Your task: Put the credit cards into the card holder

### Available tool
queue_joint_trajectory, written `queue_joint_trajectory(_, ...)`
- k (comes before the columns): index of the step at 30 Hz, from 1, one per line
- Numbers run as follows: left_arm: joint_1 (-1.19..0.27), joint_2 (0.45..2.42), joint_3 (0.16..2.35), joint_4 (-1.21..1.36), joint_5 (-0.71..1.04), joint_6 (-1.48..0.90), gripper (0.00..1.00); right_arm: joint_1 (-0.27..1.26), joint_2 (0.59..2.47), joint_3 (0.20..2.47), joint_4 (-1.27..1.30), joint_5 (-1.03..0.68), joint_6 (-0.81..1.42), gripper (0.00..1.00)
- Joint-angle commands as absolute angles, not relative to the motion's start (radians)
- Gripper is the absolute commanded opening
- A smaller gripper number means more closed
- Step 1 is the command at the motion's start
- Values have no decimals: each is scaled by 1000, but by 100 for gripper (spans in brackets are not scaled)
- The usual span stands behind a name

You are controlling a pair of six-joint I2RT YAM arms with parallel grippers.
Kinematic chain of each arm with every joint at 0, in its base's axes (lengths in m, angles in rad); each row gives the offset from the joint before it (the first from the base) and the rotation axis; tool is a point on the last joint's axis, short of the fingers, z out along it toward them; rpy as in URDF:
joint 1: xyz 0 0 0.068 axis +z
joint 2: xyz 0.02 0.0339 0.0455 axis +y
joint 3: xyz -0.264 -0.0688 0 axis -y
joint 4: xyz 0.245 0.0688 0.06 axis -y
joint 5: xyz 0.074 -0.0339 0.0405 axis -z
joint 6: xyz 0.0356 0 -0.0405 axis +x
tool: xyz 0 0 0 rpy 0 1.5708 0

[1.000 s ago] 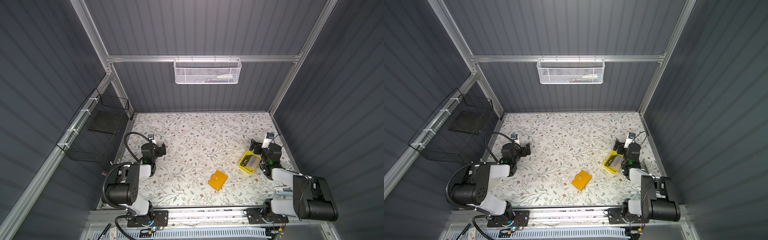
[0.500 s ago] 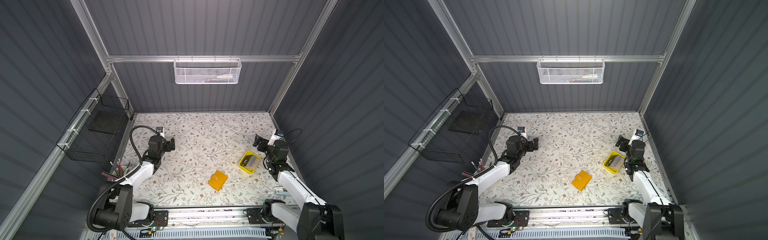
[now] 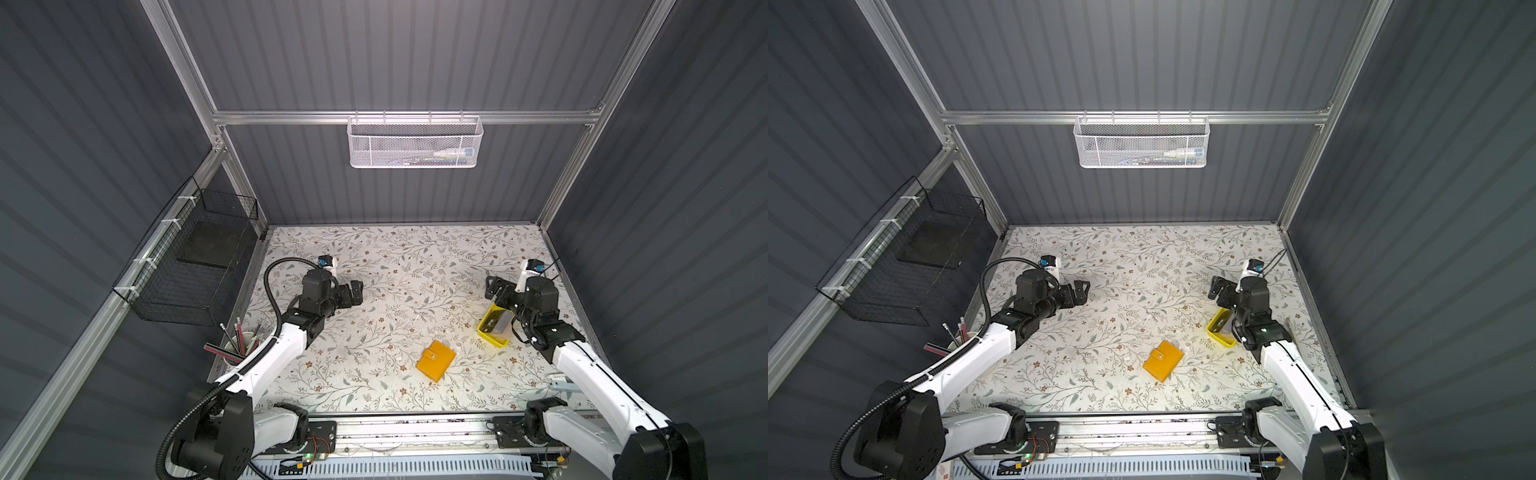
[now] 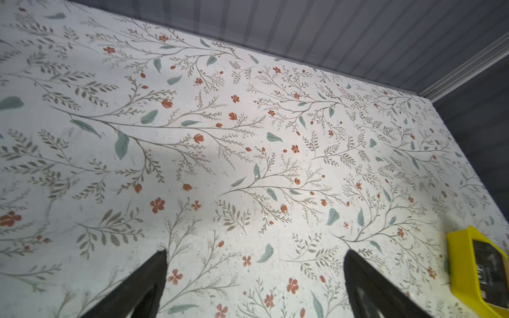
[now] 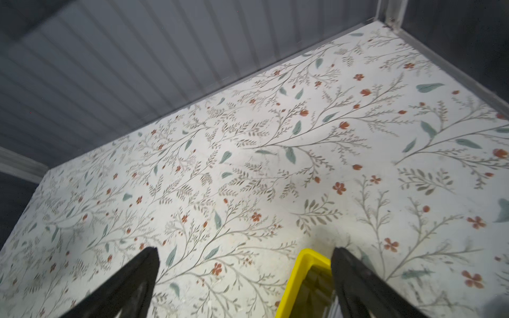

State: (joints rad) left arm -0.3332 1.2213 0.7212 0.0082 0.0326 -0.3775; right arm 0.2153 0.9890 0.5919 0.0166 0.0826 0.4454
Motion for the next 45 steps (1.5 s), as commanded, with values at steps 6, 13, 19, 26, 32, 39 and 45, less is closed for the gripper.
queue_joint_trajectory(6, -336, 1229, 725, -13, 210, -497, 100, 472, 959, 622, -184, 215, 492, 99)
queue_joint_trajectory(13, -336, 1252, 706, -5, 275, -571, 100, 596, 918, 584, -268, 231, 619, 99)
queue_joint_trajectory(19, -336, 1256, 622, 109, 377, -663, 100, 637, 922, 588, -341, 187, 676, 96)
queue_joint_trajectory(26, -336, 1254, 647, 80, 387, -657, 100, 724, 922, 544, -378, 171, 780, 91)
queue_joint_trajectory(32, -336, 1255, 651, 92, 382, -653, 100, 798, 921, 511, -418, 155, 853, 90)
queue_joint_trajectory(39, -336, 1280, 659, 159, 399, -678, 100, 855, 913, 453, -394, 93, 939, 87)
queue_joint_trajectory(45, -336, 1282, 663, 187, 386, -664, 100, 905, 930, 413, -343, 92, 1017, 84)
